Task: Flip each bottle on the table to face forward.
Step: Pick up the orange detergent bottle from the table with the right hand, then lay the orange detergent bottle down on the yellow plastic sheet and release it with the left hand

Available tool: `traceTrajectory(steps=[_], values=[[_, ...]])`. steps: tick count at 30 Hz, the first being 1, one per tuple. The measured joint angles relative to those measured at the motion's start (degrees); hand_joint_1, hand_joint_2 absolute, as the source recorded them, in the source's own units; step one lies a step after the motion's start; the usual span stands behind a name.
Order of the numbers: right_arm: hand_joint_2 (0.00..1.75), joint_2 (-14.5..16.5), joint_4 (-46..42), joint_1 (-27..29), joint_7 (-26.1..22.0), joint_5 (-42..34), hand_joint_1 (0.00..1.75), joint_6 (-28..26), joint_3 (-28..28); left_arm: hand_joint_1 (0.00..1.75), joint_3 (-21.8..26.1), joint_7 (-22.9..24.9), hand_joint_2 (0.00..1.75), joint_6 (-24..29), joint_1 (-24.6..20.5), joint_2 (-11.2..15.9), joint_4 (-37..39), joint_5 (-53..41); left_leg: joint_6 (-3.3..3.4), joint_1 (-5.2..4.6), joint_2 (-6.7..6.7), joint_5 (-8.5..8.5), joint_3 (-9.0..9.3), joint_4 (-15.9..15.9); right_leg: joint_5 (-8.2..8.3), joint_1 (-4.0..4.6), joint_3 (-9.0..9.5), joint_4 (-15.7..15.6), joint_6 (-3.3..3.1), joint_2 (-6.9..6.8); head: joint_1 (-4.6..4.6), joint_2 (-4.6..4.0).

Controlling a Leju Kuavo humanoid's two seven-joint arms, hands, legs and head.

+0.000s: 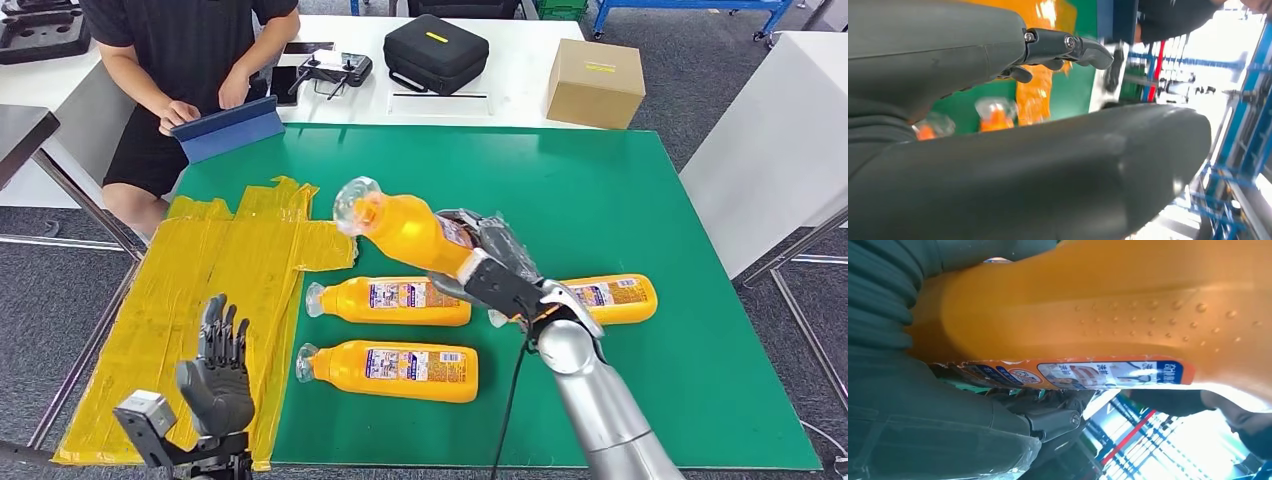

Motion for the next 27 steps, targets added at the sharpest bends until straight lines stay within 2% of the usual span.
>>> traceTrajectory(steps=[1,5,9,16,27], values=[[1.75,0.7,1.3,-1.0,0.2,-0.5,1.56,-0.8,1.2,0.0,-0.8,0.2,0.0,0.0,-0.9,0.2,0.6,0.4,0.0,0.0,0.0,0.0,0.0,0.0,0.0,0.0,-0.01,0.0,0.0,0.0,0.0,0.0],[1.75,2.8,4.5,-3.3,0.5,-1.5,1.51,-2.1,5.0,0.0,-2.5,0.5,1.75,0.0,-3.1,0.8,2.1,1.2,-0.01,0.0,-0.03,0.01,-0.02,0.0,0.0,0.0,-0.03,0.0,0.0,-0.02,-0.01,0.0],[1.75,4.3,6.8,-4.8,1.9,-2.9,1.44,-3.2,7.3,0.0,-2.9,0.9,1.75,-0.9,-4.2,1.2,3.0,3.0,-0.01,0.0,0.0,0.01,-0.17,0.0,0.0,-0.01,-0.17,0.0,0.0,0.0,0.02,0.0],[1.75,8.0,11.7,-6.6,4.1,-3.0,1.43,-6.4,10.8,0.0,-3.6,1.9,1.75,-2.3,-7.2,1.3,4.4,4.1,-0.01,0.0,-0.02,0.02,-0.2,0.0,0.0,-0.01,-0.22,0.0,0.0,-0.01,0.0,0.0],[1.75,8.9,14.6,-7.6,4.3,-3.0,1.48,-6.6,11.9,0.0,-3.6,1.9,1.75,-2.5,-8.0,1.3,5.5,4.2,-0.01,0.0,-0.02,0.02,-0.22,0.0,0.0,-0.01,-0.24,0.0,0.0,-0.01,0.02,0.0]])
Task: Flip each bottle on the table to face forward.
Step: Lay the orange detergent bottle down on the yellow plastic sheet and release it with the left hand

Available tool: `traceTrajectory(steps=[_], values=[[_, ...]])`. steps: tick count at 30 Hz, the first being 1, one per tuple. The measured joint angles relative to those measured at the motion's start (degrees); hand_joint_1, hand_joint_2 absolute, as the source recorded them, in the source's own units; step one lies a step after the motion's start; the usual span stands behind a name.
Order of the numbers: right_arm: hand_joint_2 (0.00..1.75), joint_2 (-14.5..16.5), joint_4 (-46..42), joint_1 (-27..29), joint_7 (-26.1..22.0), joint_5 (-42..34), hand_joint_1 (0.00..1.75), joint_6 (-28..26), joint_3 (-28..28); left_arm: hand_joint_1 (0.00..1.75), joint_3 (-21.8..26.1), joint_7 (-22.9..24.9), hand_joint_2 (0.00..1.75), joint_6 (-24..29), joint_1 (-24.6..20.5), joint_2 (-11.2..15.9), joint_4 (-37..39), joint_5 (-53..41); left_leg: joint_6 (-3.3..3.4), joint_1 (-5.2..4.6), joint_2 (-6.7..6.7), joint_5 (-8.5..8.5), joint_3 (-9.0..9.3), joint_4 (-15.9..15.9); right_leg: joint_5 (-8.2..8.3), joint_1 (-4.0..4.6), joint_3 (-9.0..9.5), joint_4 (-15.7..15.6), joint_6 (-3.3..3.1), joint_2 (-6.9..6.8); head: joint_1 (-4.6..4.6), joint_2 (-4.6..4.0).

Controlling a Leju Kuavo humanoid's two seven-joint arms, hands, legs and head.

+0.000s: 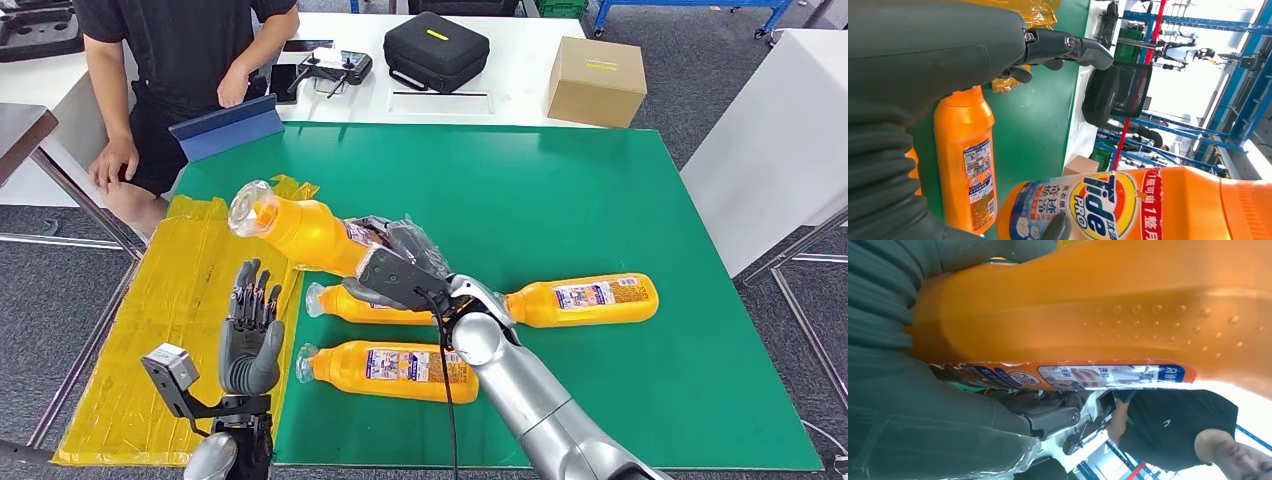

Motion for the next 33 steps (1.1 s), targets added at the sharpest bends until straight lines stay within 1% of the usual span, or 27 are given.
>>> traceTrajectory(steps=[4,9,13,14,18,24,28,33], values=[[1.75,1.2,1.8,-0.6,1.6,0.1,1.5,-0.3,0.2,0.0,-0.5,0.6,1.75,-0.1,-1.3,0.0,0.5,-0.2,-0.01,0.01,0.0,0.01,0.0,0.0,0.0,0.01,-0.01,0.0,0.0,0.0,-0.01,0.0],[1.75,3.8,6.0,-1.4,2.7,0.6,1.53,-0.9,1.0,0.0,-1.0,1.2,1.75,0.8,-3.9,0.0,1.5,-0.1,-0.04,0.02,0.01,0.04,0.0,0.0,0.0,0.02,-0.01,0.0,0.0,0.01,-0.01,0.0],[1.75,6.0,9.1,-1.7,3.4,1.2,1.61,-0.9,2.3,0.0,-0.8,1.6,1.75,1.7,-5.6,0.0,1.9,0.5,-0.04,0.03,0.02,0.04,0.0,0.0,0.0,0.02,-0.01,0.1,0.0,0.01,0.0,0.0],[1.75,6.4,9.9,-1.9,3.9,1.0,1.6,-1.0,3.0,0.0,-0.6,1.8,1.75,2.0,-5.9,0.0,1.9,0.6,-0.04,0.03,0.02,0.04,-0.01,0.0,0.0,0.01,-0.02,0.1,0.0,0.01,0.0,0.0],[1.75,7.7,13.3,-2.9,6.2,-1.1,1.58,-3.1,7.5,0.0,0.5,2.9,1.75,2.8,-6.8,0.0,1.8,1.3,-0.04,0.03,0.01,0.04,-0.03,0.0,0.0,0.01,-0.04,0.1,-0.01,0.0,0.01,0.0],[1.75,8.3,17.1,-4.3,10.1,-2.9,1.56,-8.3,16.8,0.0,2.4,4.8,1.75,3.6,-7.1,-0.1,1.3,2.9,-0.04,0.03,0.02,0.04,-0.03,0.0,0.0,0.0,-0.05,0.1,-0.01,0.01,0.01,0.0],[1.75,8.3,17.9,-5.1,11.9,-3.4,1.54,-9.4,21.7,0.0,3.7,5.6,1.75,3.4,-6.8,-0.1,0.5,4.1,-0.04,0.03,0.02,0.04,-0.03,0.0,0.0,0.0,-0.06,0.1,-0.01,0.01,-0.01,0.0],[1.75,8.3,18.2,-6.1,13.6,-3.4,1.55,-10.3,25.5,0.0,4.5,6.9,1.75,1.4,-6.7,-0.2,0.2,6.4,-0.04,0.03,0.02,0.04,-0.01,0.0,0.0,0.0,-0.09,0.0,-0.01,0.01,0.0,0.0]])
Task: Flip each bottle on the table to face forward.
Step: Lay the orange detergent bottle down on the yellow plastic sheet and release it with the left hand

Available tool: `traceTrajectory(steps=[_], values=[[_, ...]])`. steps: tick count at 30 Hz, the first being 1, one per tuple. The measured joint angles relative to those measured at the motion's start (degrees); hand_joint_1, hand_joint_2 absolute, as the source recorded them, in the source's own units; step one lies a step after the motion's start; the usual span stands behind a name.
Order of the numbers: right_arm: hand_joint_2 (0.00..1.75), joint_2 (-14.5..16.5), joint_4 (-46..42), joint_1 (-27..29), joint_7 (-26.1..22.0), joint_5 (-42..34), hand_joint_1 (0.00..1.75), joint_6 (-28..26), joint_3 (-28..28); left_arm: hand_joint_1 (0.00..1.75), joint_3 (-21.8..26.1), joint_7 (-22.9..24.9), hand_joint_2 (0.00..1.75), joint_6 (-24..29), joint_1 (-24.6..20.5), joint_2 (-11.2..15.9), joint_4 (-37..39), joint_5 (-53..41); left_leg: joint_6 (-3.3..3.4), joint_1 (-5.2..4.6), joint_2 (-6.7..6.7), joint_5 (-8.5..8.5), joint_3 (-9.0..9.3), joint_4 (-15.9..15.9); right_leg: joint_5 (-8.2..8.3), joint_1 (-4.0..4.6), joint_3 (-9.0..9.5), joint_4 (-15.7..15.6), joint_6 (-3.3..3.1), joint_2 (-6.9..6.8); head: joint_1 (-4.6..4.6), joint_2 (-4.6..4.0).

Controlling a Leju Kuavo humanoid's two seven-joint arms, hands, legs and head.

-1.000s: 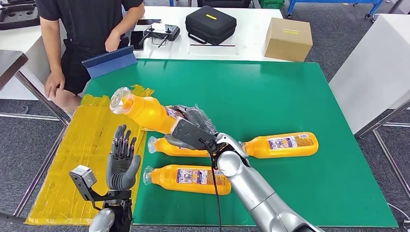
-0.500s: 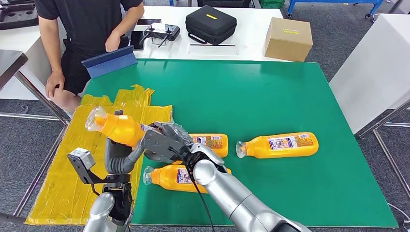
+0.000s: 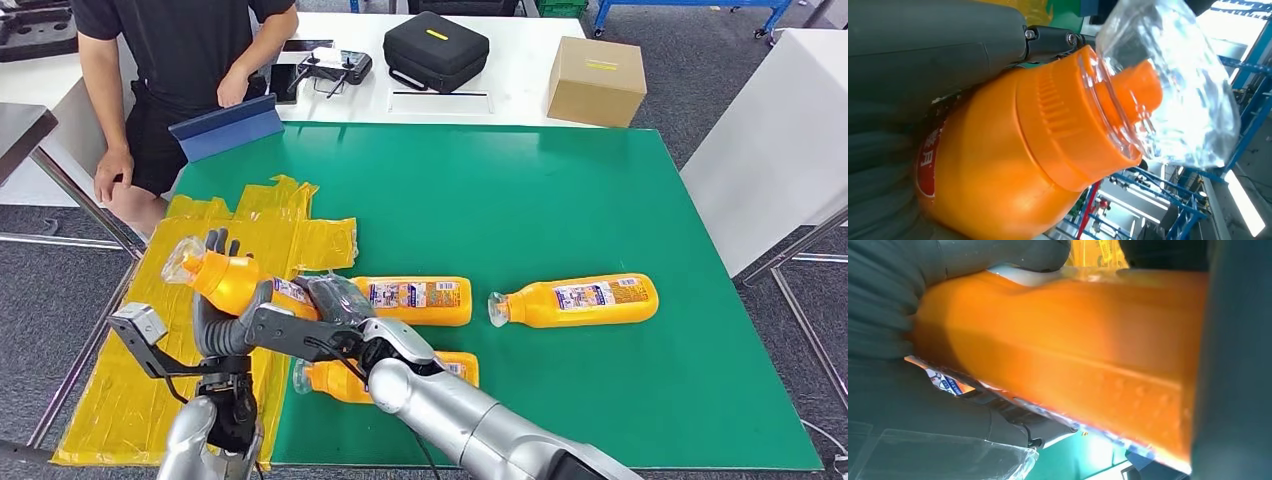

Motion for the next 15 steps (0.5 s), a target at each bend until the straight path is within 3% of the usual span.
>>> traceTrajectory(steps=[8,9,12,13,15], values=[[1.75,-0.1,0.7,-0.5,0.8,2.7,1.51,-1.2,0.8,0.01,0.0,3.1,1.75,-6.2,-0.3,0.0,1.4,6.4,0.0,0.0,0.03,0.01,0.02,0.0,0.01,0.0,-0.03,0.0,0.0,0.03,0.0,0.0],[1.75,-0.1,0.8,-0.5,0.8,3.1,1.51,-1.2,0.7,0.37,0.0,3.3,1.75,-6.8,-0.3,0.0,1.6,6.9,0.0,0.0,0.04,0.01,0.01,0.0,0.01,0.0,-0.03,0.0,0.0,0.04,0.0,0.0],[1.75,-0.2,0.9,-0.6,0.8,3.7,1.5,-1.2,0.6,1.66,0.0,3.7,1.75,-7.8,-0.4,0.0,2.0,7.8,0.0,0.0,0.06,0.01,0.01,0.0,0.0,0.0,-0.05,0.0,0.0,0.06,-0.01,0.0],[1.75,-0.2,0.9,-0.5,0.8,4.0,1.5,-1.2,0.5,1.75,0.0,3.8,1.75,-8.1,-0.4,0.0,2.1,8.1,0.0,0.0,0.07,0.01,0.01,0.0,0.0,0.0,-0.06,0.0,0.0,0.07,-0.01,0.0],[1.75,-0.2,0.9,-0.5,0.8,4.9,1.51,-1.2,0.2,1.75,-0.1,4.2,1.75,-8.8,-0.4,0.0,2.2,8.8,0.0,0.0,0.1,0.01,0.0,0.0,0.01,0.0,-0.08,0.0,0.0,0.09,-0.01,0.0]])
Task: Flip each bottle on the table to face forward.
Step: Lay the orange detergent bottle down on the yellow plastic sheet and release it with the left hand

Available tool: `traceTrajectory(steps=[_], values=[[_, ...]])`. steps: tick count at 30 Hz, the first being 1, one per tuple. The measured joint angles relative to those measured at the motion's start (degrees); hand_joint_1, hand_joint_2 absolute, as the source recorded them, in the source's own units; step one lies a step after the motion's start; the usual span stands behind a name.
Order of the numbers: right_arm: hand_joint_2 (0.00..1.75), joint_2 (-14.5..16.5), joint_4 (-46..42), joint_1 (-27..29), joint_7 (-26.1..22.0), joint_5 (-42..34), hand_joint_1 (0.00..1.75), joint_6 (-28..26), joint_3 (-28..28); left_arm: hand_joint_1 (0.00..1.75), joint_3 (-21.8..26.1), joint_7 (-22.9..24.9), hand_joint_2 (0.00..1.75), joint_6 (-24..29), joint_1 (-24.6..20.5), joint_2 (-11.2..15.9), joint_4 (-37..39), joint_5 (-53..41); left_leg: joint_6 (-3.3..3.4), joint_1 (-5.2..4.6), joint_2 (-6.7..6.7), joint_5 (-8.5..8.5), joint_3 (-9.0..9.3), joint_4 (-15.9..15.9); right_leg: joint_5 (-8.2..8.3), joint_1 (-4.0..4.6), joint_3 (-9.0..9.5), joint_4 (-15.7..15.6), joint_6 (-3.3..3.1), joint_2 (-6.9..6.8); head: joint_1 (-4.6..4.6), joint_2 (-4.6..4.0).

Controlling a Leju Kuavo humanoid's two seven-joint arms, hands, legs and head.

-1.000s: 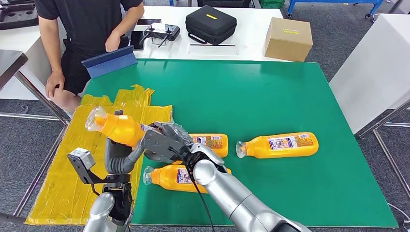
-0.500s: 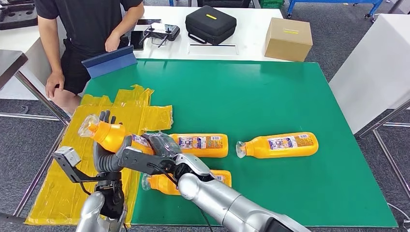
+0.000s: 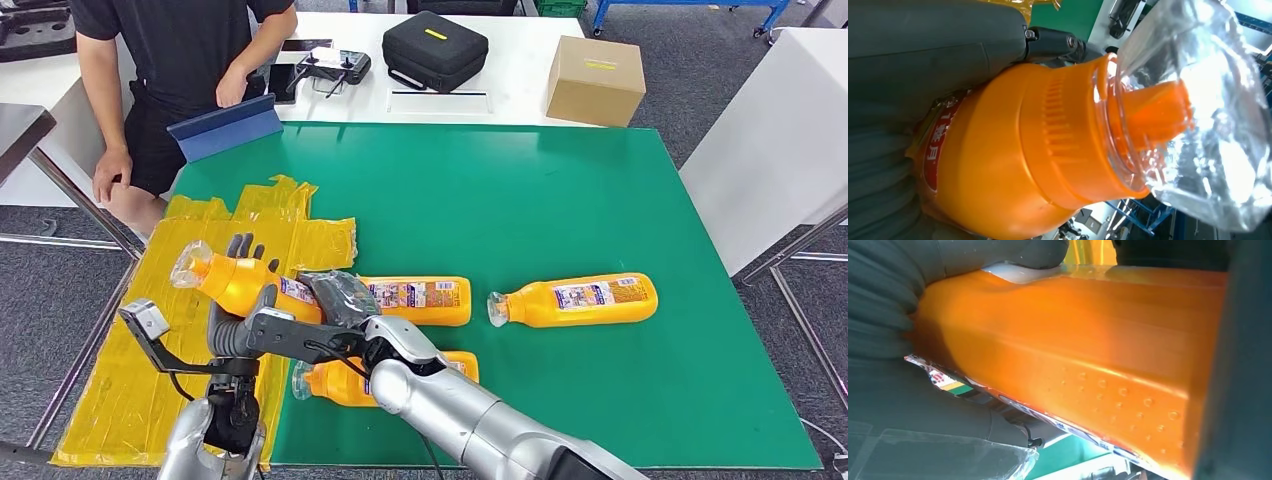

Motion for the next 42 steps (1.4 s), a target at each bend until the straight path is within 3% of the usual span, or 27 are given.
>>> traceTrajectory(steps=[19,27,29,31,33,42], values=[[1.75,-0.1,0.2,0.8,-0.4,2.3,1.54,0.2,-2.4,1.75,-0.4,0.5,1.75,-0.7,-0.8,0.0,0.9,1.8,0.0,0.0,0.19,0.0,-0.03,0.0,0.11,0.01,-0.1,0.0,-0.17,0.1,0.01,0.0],[1.75,-0.1,0.2,1.0,-0.5,2.6,1.71,0.2,-2.8,1.75,-0.5,0.6,1.75,-1.1,-0.9,0.0,1.2,2.6,0.0,0.0,0.2,0.0,-0.03,0.0,0.11,0.01,-0.09,0.0,-0.17,0.11,0.01,0.0],[1.75,-0.1,0.2,1.1,-0.6,2.9,0.93,0.3,-3.0,1.75,-0.5,0.7,1.75,-1.2,-0.9,0.0,1.3,3.0,0.0,0.0,0.2,0.0,-0.03,0.0,0.11,0.01,-0.09,0.0,-0.17,0.11,0.01,0.0],[0.87,-0.1,0.2,1.3,-0.9,3.5,0.07,0.3,-3.3,1.75,-0.5,0.7,1.75,-1.3,-0.9,0.0,1.3,3.3,0.0,0.0,0.2,0.0,-0.03,0.0,0.11,0.01,-0.09,0.0,-0.17,0.11,0.01,0.0],[0.0,-0.1,0.1,1.7,-1.3,4.3,0.0,0.3,-3.6,1.75,-0.5,0.7,1.75,-1.5,-1.0,0.0,1.3,3.6,0.0,0.0,0.2,0.0,-0.03,0.0,0.11,0.01,-0.08,0.0,-0.17,0.11,0.01,0.0],[0.0,-0.1,-4.1,5.6,-3.6,8.1,0.0,0.8,-7.8,1.75,-0.5,0.7,1.75,-2.2,-0.4,0.0,0.1,3.8,0.0,0.0,0.18,0.0,-0.05,0.0,0.11,0.02,-0.08,0.0,-0.17,0.1,0.02,0.0]])
